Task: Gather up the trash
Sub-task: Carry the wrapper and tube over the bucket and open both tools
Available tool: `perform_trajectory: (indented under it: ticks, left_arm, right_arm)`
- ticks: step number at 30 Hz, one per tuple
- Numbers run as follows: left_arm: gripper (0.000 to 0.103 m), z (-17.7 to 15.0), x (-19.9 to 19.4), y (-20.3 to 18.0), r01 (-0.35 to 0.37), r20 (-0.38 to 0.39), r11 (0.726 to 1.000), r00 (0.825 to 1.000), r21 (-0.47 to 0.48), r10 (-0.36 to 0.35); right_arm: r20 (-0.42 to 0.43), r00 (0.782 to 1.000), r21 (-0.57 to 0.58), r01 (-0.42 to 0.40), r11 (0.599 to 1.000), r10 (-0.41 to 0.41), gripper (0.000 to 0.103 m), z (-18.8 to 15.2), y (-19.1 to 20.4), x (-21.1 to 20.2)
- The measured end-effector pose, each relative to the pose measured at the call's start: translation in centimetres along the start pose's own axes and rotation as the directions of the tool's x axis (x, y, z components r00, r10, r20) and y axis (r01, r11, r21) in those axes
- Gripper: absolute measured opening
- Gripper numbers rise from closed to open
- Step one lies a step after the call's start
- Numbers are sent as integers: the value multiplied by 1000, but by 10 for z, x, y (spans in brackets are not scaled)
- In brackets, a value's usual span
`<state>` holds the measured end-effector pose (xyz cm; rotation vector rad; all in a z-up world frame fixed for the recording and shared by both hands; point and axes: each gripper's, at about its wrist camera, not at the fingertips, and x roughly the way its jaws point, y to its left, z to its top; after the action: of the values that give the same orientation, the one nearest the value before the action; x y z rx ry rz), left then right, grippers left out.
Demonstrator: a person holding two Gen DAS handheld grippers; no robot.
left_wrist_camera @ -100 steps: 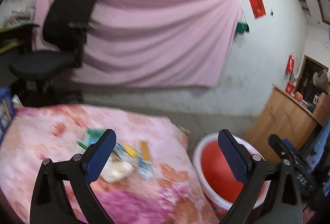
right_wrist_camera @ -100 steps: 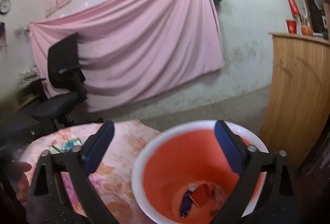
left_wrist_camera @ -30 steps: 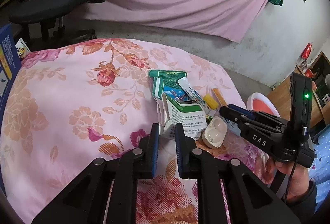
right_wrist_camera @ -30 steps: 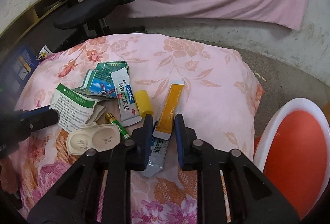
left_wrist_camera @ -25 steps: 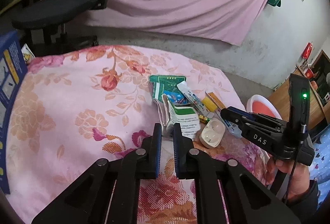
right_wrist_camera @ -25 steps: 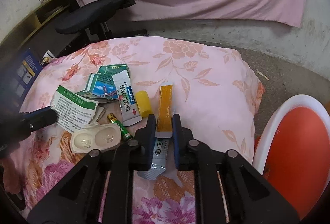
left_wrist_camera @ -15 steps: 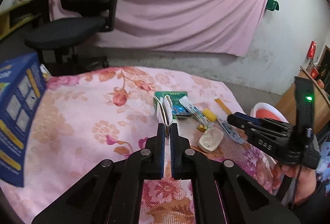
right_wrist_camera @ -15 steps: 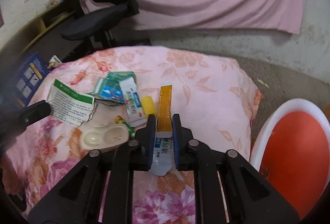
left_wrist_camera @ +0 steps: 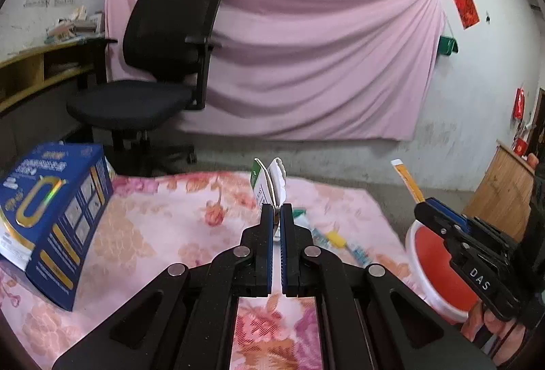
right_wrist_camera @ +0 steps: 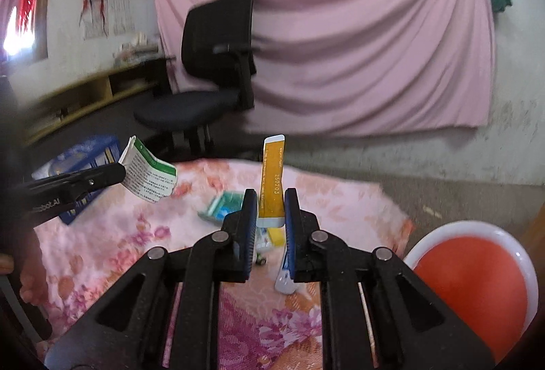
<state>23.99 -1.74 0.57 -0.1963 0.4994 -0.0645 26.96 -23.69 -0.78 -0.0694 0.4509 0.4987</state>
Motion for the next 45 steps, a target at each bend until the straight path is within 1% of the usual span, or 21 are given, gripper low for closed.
perform_trajectory:
  ticks: [5,8,12,14,19,21,22,26,30,33,39,43,45]
  left_arm:
    - [2,15,-12,-19,23,76,999,997,22,-24]
    - [2,23,-20,-32,55,127,998,990,33,-59]
    - [2,30,-30,-59,108,188,992,975,64,-118]
    - [2,34,-33,-72,157,204,984,964,85,-171]
    - [2,35,-27,-113,256,211,957,936,140,-281]
    - [2,34,-23,-128,274,199,947,932,167,-304]
    - [2,33,-20,-136,282,187,942,931,182,-314]
    - [2,26,-10,-172,308,140,925,929,223,-343]
    - [2,15,-1,-198,340,95,909,924,242,-371]
    - [2,5,5,-215,360,55,898,921,252,-385]
    - [2,-12,24,-242,403,-45,880,913,252,-405]
    - [2,-25,40,-256,428,-133,872,904,238,-407]
    - [2,-29,46,-256,433,-170,871,900,232,-402]
  right_arm:
    - [121,992,9,44,999,-45,38,7,-6,-28]
    - [192,978,22,76,997,-79,38,9,-10,-44]
    - [284,949,39,133,990,-139,38,10,-19,-66]
    - [317,934,56,157,986,-167,38,8,-25,-75]
    - [367,893,106,240,965,-262,39,2,-41,-98]
    - [370,881,128,265,956,-294,39,-2,-50,-107]
    - [370,873,144,285,948,-318,39,-4,-56,-112]
    - [348,859,185,330,926,-376,39,-15,-78,-130]
    - [310,853,217,367,905,-420,39,-27,-98,-140]
    - [267,853,227,397,889,-449,39,-37,-108,-144]
    - [161,861,267,433,861,-483,39,-53,-129,-145]
    - [75,877,293,436,851,-475,39,-59,-143,-136]
    - [39,884,297,436,850,-467,39,-60,-147,-131]
